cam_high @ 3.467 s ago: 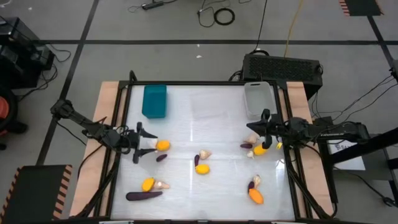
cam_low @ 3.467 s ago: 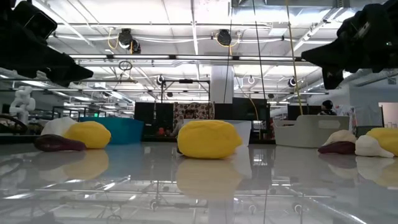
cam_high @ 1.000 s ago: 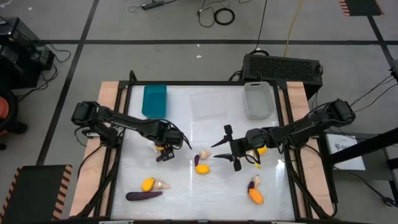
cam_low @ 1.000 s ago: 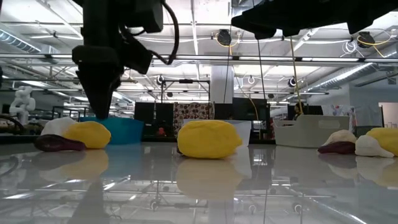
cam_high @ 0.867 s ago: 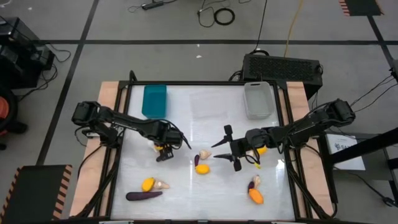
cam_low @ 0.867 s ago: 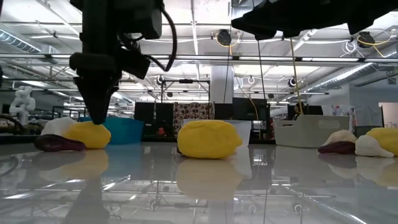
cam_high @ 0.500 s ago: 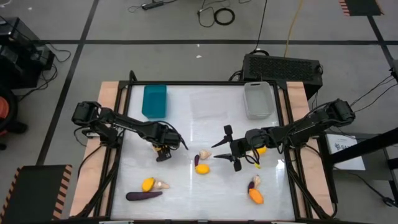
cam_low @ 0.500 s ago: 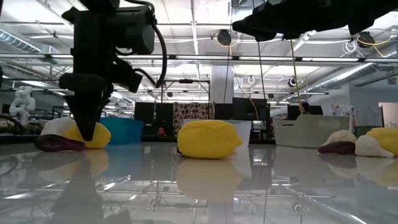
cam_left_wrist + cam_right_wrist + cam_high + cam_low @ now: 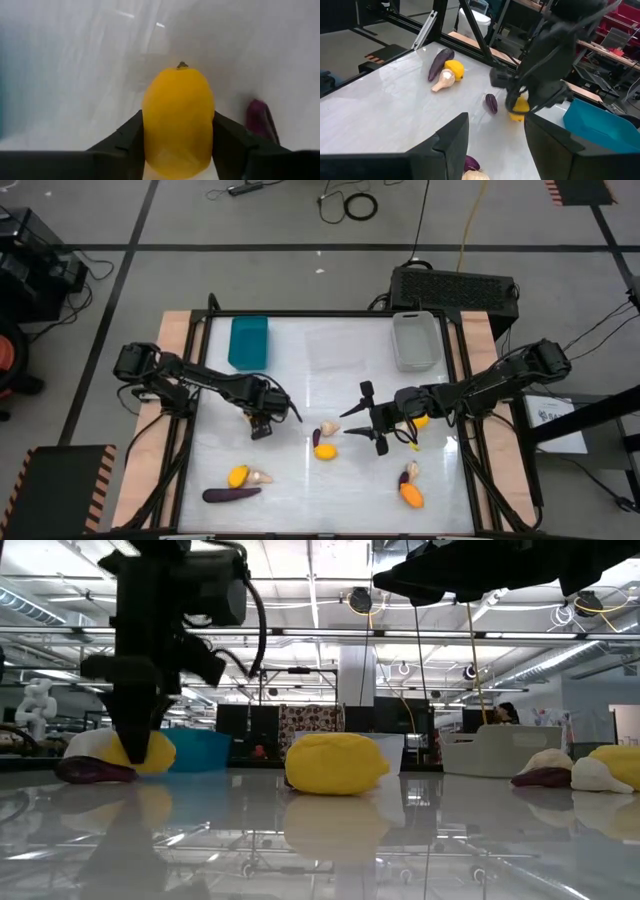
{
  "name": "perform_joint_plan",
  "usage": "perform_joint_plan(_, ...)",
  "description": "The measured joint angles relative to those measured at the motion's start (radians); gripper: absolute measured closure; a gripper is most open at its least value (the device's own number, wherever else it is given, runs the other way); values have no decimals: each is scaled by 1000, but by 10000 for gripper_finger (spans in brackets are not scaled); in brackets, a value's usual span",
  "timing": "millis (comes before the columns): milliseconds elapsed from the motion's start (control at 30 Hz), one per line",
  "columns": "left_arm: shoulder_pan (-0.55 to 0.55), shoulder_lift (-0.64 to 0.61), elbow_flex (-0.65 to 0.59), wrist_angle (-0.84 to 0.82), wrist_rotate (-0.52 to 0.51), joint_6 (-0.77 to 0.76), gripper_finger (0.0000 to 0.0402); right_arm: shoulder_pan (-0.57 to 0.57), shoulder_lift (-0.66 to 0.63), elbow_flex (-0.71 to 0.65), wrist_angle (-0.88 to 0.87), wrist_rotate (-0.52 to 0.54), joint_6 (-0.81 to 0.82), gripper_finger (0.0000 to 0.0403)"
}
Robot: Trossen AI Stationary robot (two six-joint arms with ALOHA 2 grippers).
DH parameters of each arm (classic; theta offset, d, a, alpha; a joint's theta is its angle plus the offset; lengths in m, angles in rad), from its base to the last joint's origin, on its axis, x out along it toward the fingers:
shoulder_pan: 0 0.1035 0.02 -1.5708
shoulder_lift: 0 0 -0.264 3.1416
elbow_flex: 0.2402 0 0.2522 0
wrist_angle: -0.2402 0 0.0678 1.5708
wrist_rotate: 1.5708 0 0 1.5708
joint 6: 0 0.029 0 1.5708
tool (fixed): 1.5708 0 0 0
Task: Sort produce into baskets
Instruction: Put the left lemon into the blue bin, then put the lemon into the blue bin
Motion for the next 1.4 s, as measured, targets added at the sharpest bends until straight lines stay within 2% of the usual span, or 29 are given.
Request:
perform_joint_plan(200,111,-128,93,-38,-97,75,220,-2,0,0,1,0,-20,218)
perform_joint_plan(367,314,-255,107,-35,-196,72,210,-13,0,0,1,-1,-19,218)
perform_joint_plan(567,604,-287,77,-34,-198,-2,208,-26,0,0,0,-1,16,218)
perform_joint_plan(700,718,-266,64,-44,-181,-9,207,-27,0,0,-6,-1,31,218)
perform_joint_plan(967,759,-265,64,-30,-152,19,200,-34,0,-1,-18,0,18,218)
perform_joint_plan(1267,759,-265,64,-13,-152,18,119,-47,0,-1,-38,0,35,218)
perform_joint_plan(1400,759,-265,64,-11,-152,18,99,-47,0,-1,-37,0,40,218)
